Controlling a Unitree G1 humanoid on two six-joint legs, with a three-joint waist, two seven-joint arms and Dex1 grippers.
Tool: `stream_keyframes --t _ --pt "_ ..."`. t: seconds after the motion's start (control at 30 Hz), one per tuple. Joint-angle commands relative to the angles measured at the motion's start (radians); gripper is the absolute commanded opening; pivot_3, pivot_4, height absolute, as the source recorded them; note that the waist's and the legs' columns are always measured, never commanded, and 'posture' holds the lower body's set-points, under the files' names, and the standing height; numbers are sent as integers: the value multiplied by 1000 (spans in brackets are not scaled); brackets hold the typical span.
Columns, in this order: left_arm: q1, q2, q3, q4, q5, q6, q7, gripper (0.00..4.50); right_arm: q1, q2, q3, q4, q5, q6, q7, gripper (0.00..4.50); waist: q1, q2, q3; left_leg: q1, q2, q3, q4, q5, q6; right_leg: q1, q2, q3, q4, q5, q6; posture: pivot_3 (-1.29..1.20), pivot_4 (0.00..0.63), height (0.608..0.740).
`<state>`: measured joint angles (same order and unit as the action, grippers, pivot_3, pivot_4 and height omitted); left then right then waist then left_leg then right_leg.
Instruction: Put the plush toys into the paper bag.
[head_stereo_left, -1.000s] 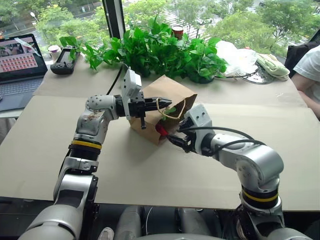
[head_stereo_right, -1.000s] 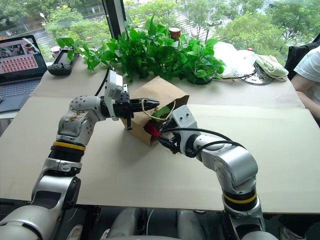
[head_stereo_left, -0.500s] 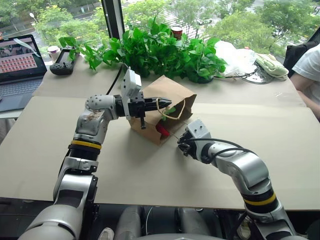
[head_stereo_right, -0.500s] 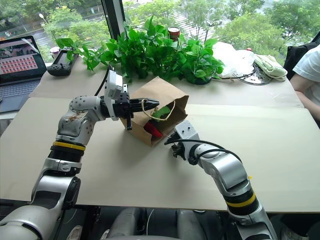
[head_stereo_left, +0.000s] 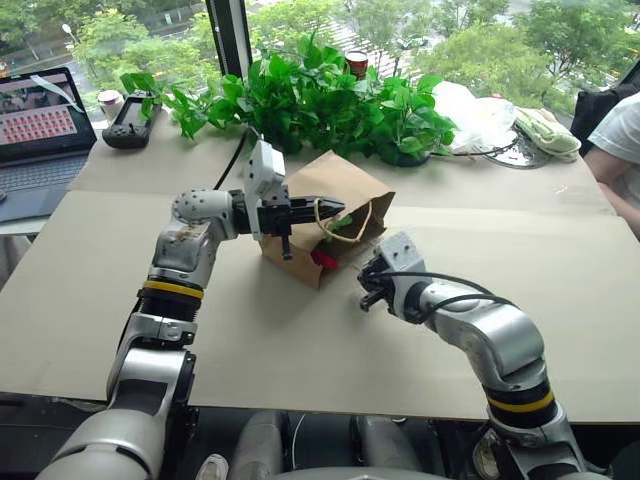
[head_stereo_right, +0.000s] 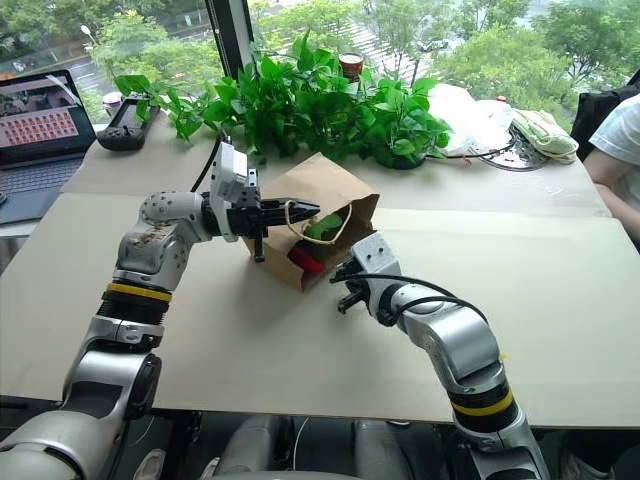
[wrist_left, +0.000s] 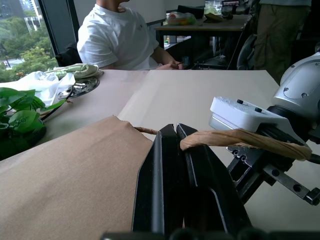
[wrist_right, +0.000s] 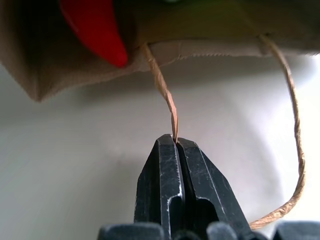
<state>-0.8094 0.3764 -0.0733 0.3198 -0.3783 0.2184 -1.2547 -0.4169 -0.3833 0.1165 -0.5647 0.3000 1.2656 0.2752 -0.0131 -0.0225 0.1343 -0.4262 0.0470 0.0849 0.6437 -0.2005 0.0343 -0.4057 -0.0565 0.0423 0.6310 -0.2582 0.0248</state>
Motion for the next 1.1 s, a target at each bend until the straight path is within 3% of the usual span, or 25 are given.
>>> stream_keyframes --t 0.03,0.3,0.63,1.1 --pt "-42 -24 17 0 -12 -27 17 0 -64 -45 -138 -132 38 -5 31 34 3 0 0 0 0 0 0 0 0 0 0 0 0 0 0 0 150 740" --pt "-32 -137 145 4 -70 9 253 0 -208 -141 -314 -254 125 -57 108 34 1 0 0 -1 0 -1 0 0 0 0 0 0 0 0 0 0 150 740" --pt "122 -171 123 -90 -58 39 354 0 -130 -182 -181 -242 121 -35 95 34 1 0 0 0 0 0 0 0 0 0 0 0 0 0 0 0 150 740" --pt "-2 -177 115 -20 -65 50 351 0 -153 -160 -191 -152 85 -34 13 34 1 0 0 0 -1 -1 0 0 0 1 -1 0 0 0 0 0 150 740"
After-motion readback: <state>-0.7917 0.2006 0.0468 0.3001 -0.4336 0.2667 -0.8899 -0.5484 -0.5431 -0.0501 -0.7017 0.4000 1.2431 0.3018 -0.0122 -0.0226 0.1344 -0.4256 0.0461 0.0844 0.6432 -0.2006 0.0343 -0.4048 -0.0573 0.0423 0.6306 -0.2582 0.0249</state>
